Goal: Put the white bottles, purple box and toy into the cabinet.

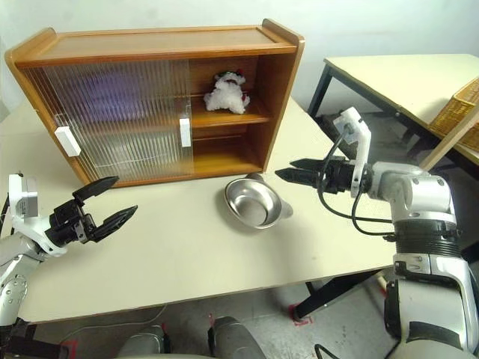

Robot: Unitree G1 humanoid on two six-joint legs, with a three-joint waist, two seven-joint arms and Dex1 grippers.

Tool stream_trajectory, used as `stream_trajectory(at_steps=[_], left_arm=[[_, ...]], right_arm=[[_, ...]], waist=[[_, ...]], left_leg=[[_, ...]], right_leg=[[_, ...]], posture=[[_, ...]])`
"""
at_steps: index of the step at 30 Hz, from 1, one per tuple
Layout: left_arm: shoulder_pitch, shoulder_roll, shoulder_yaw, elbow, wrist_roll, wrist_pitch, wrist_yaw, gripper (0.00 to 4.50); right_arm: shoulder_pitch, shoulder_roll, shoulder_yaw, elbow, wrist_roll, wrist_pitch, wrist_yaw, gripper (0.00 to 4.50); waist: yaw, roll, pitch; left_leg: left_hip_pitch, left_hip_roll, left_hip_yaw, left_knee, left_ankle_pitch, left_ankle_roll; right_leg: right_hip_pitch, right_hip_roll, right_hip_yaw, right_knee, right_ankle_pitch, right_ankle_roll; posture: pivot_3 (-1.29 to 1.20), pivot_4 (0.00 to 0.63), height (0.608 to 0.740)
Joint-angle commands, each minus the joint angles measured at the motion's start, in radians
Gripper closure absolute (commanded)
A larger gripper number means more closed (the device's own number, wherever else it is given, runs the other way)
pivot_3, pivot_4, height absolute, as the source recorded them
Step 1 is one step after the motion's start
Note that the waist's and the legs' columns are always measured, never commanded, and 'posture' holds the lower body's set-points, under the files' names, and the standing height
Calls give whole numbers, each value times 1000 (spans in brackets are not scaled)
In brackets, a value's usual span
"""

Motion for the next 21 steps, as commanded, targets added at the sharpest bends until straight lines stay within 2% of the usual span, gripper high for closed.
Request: stream_trajectory(at_steps=[1,5,13,21], left_arm=[[8,7,-4,-13,6,12,2,0],[11,11,-1,-9,9,11,-1,0],[14,10,-1,-20,3,17,4,0],[3,15,-1,-1,7,12,-8,0]], right_arm=[[-14,11,-51,87,21,111,-87,37],[-24,25,-112,133,67,189,-128,37],[68,4,-41,161,22,268,-157,37],[122,-8,24,137,43,351,-100,37]], waist=[[1,0,0],[4,0,0],[6,0,0],[6,1,1]], left_leg=[[0,0,-1,0,0,0],[-1,0,-1,-1,0,0],[-2,-1,-3,-2,-1,-1],[-2,-2,-3,-2,-2,-1]], right_leg=[[0,0,0,0,0,0],[-1,0,0,0,-1,1],[-1,0,1,0,-3,3],[-1,0,1,-1,-4,4]], posture=[[-119,25,740],[-120,25,740],[-119,25,740],[-119,23,740]])
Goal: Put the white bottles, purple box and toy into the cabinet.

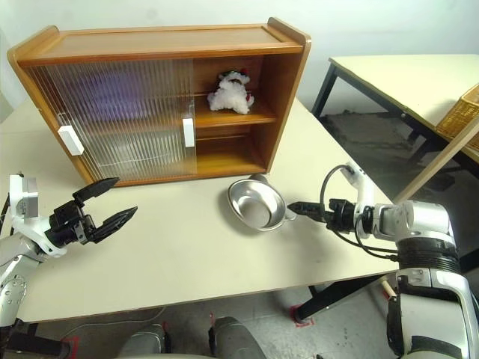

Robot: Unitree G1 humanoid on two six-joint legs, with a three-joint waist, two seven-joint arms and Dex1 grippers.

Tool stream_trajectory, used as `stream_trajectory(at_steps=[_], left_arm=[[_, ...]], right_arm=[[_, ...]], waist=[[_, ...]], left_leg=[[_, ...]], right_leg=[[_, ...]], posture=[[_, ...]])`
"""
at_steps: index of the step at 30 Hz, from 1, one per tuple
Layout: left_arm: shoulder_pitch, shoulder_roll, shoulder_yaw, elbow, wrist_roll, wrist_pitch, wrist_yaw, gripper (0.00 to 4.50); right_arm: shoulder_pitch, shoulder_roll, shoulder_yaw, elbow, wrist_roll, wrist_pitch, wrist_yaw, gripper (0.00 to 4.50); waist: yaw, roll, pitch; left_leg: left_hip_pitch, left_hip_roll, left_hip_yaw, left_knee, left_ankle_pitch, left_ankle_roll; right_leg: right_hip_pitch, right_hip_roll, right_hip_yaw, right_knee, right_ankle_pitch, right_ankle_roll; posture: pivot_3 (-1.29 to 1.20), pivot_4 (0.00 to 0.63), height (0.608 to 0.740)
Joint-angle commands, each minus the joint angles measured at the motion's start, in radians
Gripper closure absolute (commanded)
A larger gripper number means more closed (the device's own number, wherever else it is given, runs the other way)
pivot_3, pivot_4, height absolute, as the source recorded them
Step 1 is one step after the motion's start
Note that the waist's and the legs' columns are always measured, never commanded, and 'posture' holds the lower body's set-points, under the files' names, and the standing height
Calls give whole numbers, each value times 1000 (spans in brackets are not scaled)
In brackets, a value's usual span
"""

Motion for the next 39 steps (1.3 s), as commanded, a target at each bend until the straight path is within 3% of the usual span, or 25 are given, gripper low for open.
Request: stream_trajectory(at_steps=[1,9,10,13,21,23,31,39], left_arm=[[-1,10,1,2,8,2,-8,0],[9,11,1,-3,11,2,-7,0],[7,11,1,-1,12,2,-8,0],[4,12,1,2,13,0,-9,0],[5,17,6,8,11,-3,-17,0],[4,16,7,10,12,-5,-18,0],[-4,10,1,25,17,-13,-25,0],[-11,4,-4,31,21,-21,-22,0]], right_arm=[[18,-11,30,-21,18,40,31,37],[16,18,5,-42,54,53,29,37],[16,25,-1,-44,54,43,21,204],[10,48,-25,-40,72,44,6,962],[29,58,-31,-56,88,37,6,3937],[34,51,-38,-75,107,59,6,4353],[39,25,-77,-128,167,137,1,4499],[-25,115,-271,-5,291,249,-52,4499]], waist=[[0,0,0],[0,0,0],[0,0,0],[0,0,0],[0,0,0],[1,-1,-1],[1,-1,-1],[2,-1,-1]], left_leg=[[0,0,0,0,0,0],[0,0,0,0,0,-1],[0,0,0,0,0,-1],[0,0,0,0,-1,-1],[0,0,0,0,-1,-1],[0,0,0,0,-1,-1],[0,-1,-1,0,-1,-1],[-1,-1,-1,0,-1,-2]], right_leg=[[0,0,0,0,0,0],[0,0,0,0,0,0],[0,0,0,0,-1,0],[0,0,0,0,-1,0],[0,0,0,0,-1,-1],[1,0,0,0,-1,-1],[1,0,0,0,-1,-1],[0,0,0,0,-2,-1]], posture=[[-117,22,740],[-118,18,740],[-117,18,740],[-116,18,740],[-120,15,740],[-120,14,740],[-128,15,740],[-118,17,740]])
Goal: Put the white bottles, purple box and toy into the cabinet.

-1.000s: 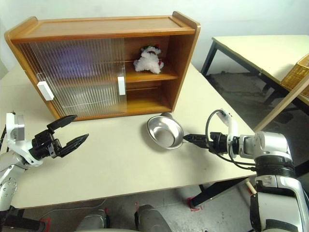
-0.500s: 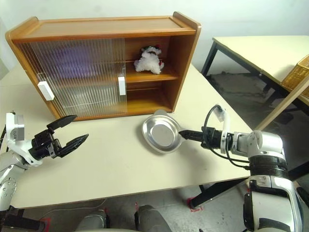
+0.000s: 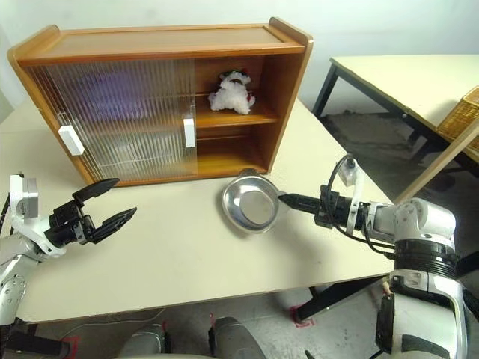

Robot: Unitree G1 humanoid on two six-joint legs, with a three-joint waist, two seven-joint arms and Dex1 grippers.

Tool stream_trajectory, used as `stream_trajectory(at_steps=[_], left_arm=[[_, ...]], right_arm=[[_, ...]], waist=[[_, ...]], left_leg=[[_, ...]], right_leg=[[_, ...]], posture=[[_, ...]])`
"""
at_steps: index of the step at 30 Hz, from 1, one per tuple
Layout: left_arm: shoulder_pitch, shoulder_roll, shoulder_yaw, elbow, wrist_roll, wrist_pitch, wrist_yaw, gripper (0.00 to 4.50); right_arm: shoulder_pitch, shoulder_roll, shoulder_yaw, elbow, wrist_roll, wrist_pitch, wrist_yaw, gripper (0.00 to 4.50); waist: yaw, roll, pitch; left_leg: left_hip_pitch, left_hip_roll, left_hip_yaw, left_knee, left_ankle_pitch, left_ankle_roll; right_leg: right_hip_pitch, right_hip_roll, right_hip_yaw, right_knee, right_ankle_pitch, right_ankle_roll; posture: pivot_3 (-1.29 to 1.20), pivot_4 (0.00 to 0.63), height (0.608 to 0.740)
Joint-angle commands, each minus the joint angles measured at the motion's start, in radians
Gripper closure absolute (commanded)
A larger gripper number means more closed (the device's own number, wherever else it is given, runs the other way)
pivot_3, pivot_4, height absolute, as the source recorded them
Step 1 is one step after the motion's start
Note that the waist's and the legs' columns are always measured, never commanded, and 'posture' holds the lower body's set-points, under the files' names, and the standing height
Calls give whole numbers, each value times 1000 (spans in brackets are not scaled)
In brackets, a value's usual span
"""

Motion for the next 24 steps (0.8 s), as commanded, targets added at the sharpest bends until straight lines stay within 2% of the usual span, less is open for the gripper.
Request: stream_trajectory(at_steps=[1,7,17,24], left_arm=[[-5,0,-5,8,16,-8,-2,0],[1,-1,-4,-5,16,-1,3,0],[-9,6,-6,-16,14,14,8,0],[-11,6,-15,-18,20,18,7,0]], right_arm=[[-18,30,-70,65,40,5,-21,4499],[-46,69,-107,120,62,-19,-37,4499],[-87,134,-74,166,25,-147,-71,4499],[-134,214,-161,170,69,-171,-176,4499]], waist=[[1,0,0],[0,0,0],[-1,0,0],[-1,1,0]], left_leg=[[0,0,0,0,0,0],[0,0,0,-1,0,0],[0,0,0,0,0,0],[0,1,-1,0,0,1]], right_leg=[[0,0,0,0,0,0],[0,0,0,0,0,0],[0,0,0,0,0,0],[0,1,0,0,0,0]], posture=[[-118,17,740],[-118,18,740],[-122,18,740],[-121,21,740]])
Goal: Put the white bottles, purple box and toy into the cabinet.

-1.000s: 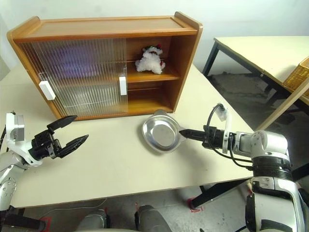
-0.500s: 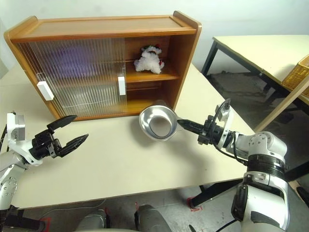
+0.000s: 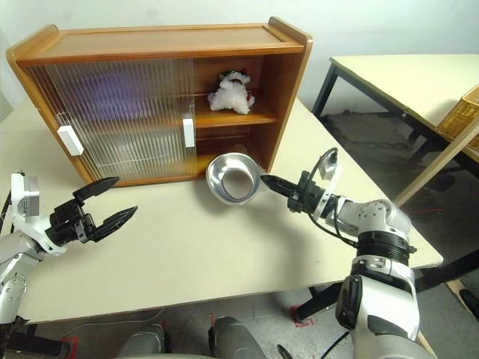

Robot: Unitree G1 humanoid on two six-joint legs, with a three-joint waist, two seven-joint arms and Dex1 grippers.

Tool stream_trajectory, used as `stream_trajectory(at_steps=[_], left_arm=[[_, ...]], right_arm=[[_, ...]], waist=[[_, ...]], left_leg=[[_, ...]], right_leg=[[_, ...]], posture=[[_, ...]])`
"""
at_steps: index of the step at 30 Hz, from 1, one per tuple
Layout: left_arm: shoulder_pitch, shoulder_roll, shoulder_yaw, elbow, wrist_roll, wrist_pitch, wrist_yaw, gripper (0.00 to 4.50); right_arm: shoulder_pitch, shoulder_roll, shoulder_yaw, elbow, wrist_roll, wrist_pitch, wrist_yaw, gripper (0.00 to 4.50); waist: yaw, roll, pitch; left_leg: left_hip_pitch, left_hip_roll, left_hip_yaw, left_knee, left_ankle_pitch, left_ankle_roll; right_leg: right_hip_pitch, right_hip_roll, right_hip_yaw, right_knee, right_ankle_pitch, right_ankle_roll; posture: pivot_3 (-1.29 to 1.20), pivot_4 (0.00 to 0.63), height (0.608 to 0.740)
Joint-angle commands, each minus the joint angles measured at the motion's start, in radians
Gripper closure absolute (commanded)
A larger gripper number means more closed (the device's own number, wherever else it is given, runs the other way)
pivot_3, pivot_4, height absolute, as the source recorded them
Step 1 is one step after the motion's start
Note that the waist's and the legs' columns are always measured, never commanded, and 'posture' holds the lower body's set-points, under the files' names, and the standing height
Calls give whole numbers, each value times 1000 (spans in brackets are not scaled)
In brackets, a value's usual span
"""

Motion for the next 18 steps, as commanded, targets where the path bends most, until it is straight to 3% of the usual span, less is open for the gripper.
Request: stream_trajectory(at_steps=[1,18], left_arm=[[0,8,-15,-13,12,9,-4,0],[-14,17,-13,-19,12,24,-4,0]], right_arm=[[-31,12,-40,-2,24,-14,-43,4499],[-76,172,-51,-4,-12,-208,-269,4499]], waist=[[0,0,0],[-2,0,0]], left_leg=[[0,0,0,0,0,0],[0,1,-1,0,-1,1]], right_leg=[[0,0,0,0,0,0],[-1,0,0,0,1,-1]], posture=[[-121,21,740],[-118,14,740]])
